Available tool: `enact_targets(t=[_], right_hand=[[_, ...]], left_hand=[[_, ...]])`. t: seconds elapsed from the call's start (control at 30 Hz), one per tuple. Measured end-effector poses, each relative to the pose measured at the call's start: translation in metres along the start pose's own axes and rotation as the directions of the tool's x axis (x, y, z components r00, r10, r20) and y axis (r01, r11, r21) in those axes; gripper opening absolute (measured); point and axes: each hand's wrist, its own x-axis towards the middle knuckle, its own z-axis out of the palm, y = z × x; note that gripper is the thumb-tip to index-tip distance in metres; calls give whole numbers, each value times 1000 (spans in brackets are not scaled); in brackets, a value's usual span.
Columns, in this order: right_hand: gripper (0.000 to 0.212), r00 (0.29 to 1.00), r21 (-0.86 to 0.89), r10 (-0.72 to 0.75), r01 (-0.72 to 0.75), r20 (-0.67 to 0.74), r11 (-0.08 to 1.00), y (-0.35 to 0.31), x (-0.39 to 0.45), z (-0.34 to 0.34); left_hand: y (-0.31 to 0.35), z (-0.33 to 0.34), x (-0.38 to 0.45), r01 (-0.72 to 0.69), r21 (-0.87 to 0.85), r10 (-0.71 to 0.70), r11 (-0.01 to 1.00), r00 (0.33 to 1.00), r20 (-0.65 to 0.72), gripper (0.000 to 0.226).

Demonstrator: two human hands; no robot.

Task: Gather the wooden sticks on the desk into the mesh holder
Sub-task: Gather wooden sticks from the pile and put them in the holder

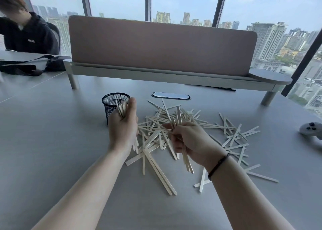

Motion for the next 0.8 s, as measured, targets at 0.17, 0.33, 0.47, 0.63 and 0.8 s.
enact_targets(t=[0.17,0.33,0.47,0.63,0.8], right_hand=[[18,992,14,-120,120,32,993,-4,-2,12],[53,971,11,-238,238,-1,971,-2,-1,18],[57,948,4,-308,309,-77,951,-3,1,25],[64,912,-215,-399,373,-94,903,13,-7,32],[68,881,-219,-451,416,-144,883,15,-7,33]], left_hand=[[-3,-6,0,-147,214,138,966,989,58,79],[-2,-4,0,-105,209,100,972,994,34,80],[1,-2,-1,-68,174,65,982,998,25,76],[-1,-3,1,-97,212,94,972,995,24,80],[-6,-3,-4,-125,288,115,949,992,51,60]])
